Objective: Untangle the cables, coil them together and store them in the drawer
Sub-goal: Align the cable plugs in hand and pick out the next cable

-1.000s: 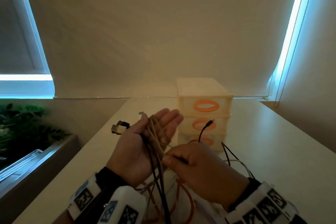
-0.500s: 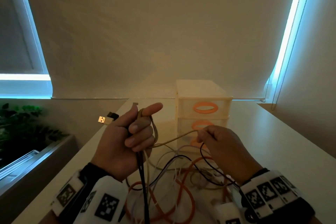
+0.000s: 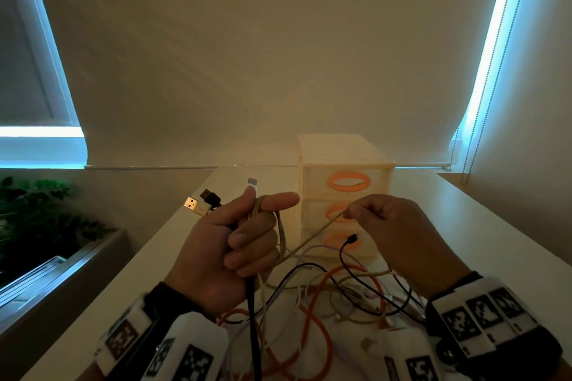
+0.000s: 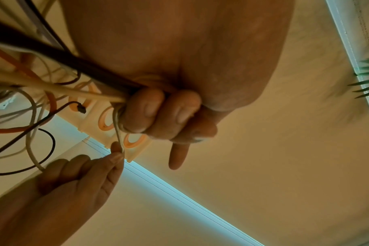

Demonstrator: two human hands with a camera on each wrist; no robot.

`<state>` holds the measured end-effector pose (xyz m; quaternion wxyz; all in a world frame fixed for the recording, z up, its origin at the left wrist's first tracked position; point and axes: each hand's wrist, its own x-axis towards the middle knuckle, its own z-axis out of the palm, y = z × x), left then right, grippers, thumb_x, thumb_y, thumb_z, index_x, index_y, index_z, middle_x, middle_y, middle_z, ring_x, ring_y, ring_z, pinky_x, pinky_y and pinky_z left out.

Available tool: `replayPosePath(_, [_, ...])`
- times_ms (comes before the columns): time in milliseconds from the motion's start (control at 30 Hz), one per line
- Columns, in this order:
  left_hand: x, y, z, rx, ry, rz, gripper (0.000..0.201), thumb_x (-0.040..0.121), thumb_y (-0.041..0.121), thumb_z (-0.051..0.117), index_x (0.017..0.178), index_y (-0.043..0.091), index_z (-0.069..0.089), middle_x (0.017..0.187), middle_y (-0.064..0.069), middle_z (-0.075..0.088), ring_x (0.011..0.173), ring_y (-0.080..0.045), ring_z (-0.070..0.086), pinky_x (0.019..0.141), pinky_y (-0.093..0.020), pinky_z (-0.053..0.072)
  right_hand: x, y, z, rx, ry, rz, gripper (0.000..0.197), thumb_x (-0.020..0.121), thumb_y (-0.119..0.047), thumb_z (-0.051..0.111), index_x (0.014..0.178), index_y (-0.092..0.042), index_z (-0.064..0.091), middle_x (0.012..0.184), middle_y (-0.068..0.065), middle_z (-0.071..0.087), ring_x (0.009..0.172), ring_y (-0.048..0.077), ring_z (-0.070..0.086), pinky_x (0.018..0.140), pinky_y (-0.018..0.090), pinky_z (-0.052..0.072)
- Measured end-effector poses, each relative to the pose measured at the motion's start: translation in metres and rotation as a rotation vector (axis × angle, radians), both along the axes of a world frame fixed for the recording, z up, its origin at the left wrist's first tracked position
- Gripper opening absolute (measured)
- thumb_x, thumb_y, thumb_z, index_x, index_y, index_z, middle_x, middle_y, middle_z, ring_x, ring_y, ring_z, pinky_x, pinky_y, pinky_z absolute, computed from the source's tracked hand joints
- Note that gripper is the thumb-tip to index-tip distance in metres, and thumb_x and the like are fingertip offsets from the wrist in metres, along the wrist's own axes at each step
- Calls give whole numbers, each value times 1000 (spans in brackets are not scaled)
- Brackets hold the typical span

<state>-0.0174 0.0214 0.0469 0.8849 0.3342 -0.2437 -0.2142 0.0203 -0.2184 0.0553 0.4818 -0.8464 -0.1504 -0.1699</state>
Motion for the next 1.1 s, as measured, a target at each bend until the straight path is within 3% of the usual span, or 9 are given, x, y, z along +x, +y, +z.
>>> replayPosePath(133, [-5, -6, 1, 53, 11, -38, 48, 111, 31, 33, 125, -7, 58, 53, 3, 35, 39, -9, 26, 41, -24, 26, -2, -2, 5, 59, -54, -18, 18, 94, -27, 63, 83, -28, 77, 83, -10, 74, 86, 2, 66, 78, 23, 51])
replayPosePath(233, [-10, -15, -3, 245, -7, 3, 51, 110, 32, 35, 118, -8, 65, 51, 0, 49, 36, -10, 37, 40, -21, 32, -3, 11, 2, 5, -110, -54, 17, 95, -29, 61, 86, -25, 75, 83, -12, 72, 83, -2, 64, 63, 6, 44])
replayPosePath(333, [-20, -36, -4, 545, 37, 162, 54, 104, 38, 40, 106, -2, 76, 70, -16, 70, 54, -25, 62, 49, -27, 49, -17, 24, 1, -55, -308, -55, 15, 96, -30, 60, 85, -25, 70, 74, -11, 67, 73, 2, 62, 58, 12, 45])
replayPosePath(433, [-19, -46, -2, 389, 212, 320, 51, 102, 36, 45, 95, -2, 79, 96, -22, 74, 77, -31, 73, 66, -36, 61, -41, 39, 0, -187, -511, 120, 16, 98, -31, 55, 85, -25, 62, 67, -10, 60, 60, 9, 57, 54, 24, 47])
replayPosePath(567, [-6, -32, 4, 26, 296, 442, 56, 107, 40, 34, 124, -4, 64, 122, -22, 70, 110, -33, 70, 96, -42, 56, -39, 55, -26, -278, -407, 306, 18, 100, -37, 49, 84, -30, 50, 67, -9, 55, 58, 9, 54, 55, 30, 49])
replayPosePath(767, [-1, -18, 2, -187, 363, 502, 51, 106, 38, 41, 122, -1, 70, 101, -11, 75, 77, -19, 75, 60, -25, 62, -20, 45, -38, -274, -97, 469, 20, 102, -41, 45, 93, -31, 60, 77, -6, 64, 72, 10, 62, 71, 41, 55])
replayPosePath(900, [2, 1, 7, -183, 307, 461, 45, 105, 36, 41, 122, 4, 67, 66, 10, 50, 50, -3, 47, 45, -16, 42, -10, 26, -33, -309, -184, 338, 18, 102, -38, 43, 96, -31, 59, 83, -10, 67, 76, 5, 62, 73, 40, 55])
replayPosePath(1000, [-1, -5, 5, -103, 241, 419, 45, 106, 34, 38, 121, 1, 65, 59, 10, 39, 45, -4, 36, 43, -17, 31, -5, 16, -25, -344, -346, 194, 20, 101, -40, 42, 97, -33, 60, 77, -16, 65, 70, 4, 60, 63, 30, 52])
replayPosePath(1100, [1, 3, 2, -112, 145, 322, 47, 110, 34, 32, 127, 1, 61, 58, 9, 40, 45, -5, 36, 44, -19, 31, -5, 17, -27, -324, -202, 248, 21, 101, -34, 49, 85, -29, 62, 67, -21, 59, 62, 1, 55, 56, 15, 39])
